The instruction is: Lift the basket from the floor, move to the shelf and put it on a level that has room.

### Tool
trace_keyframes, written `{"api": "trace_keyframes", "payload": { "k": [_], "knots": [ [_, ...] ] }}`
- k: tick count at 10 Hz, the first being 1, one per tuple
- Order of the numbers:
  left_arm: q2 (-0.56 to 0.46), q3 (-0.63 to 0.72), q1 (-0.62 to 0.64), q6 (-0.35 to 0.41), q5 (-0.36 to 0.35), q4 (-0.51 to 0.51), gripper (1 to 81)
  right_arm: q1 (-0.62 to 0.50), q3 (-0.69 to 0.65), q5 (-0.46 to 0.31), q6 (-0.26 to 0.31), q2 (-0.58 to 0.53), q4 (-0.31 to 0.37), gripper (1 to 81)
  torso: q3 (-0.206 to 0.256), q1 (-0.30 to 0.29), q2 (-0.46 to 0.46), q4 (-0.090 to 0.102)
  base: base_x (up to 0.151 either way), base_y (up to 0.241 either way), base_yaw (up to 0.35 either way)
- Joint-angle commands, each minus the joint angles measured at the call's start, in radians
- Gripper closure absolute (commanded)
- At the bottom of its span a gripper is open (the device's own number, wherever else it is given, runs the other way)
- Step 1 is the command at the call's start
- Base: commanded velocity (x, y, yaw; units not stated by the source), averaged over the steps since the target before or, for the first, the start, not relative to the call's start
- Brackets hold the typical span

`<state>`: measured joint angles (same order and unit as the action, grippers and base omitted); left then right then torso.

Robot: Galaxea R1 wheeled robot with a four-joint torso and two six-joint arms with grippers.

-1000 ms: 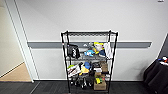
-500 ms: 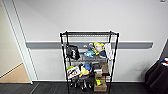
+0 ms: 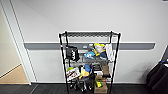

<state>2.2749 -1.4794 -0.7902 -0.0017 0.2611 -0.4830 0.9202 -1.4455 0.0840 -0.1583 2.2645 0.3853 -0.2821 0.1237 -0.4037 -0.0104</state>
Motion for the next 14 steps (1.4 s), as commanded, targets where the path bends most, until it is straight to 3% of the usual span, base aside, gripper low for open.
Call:
{"api": "trace_keyframes", "payload": {
  "k": [1, 14],
  "knots": [
    [-0.026, 0.030, 0.144, 0.008, 0.026, -0.003, 81.1, -0.129, 0.025, -0.001, -0.004, -0.030, 0.006, 81.1, 0.000, 0.000, 0.000, 0.000, 0.097, 0.000, 0.000],
    [-0.012, 0.030, 0.144, 0.008, 0.024, -0.003, 81.1, -0.129, 0.019, -0.003, -0.006, -0.021, 0.004, 81.1, 0.000, -0.001, 0.000, 0.000, 0.094, -0.020, 0.000]
  ]
}}
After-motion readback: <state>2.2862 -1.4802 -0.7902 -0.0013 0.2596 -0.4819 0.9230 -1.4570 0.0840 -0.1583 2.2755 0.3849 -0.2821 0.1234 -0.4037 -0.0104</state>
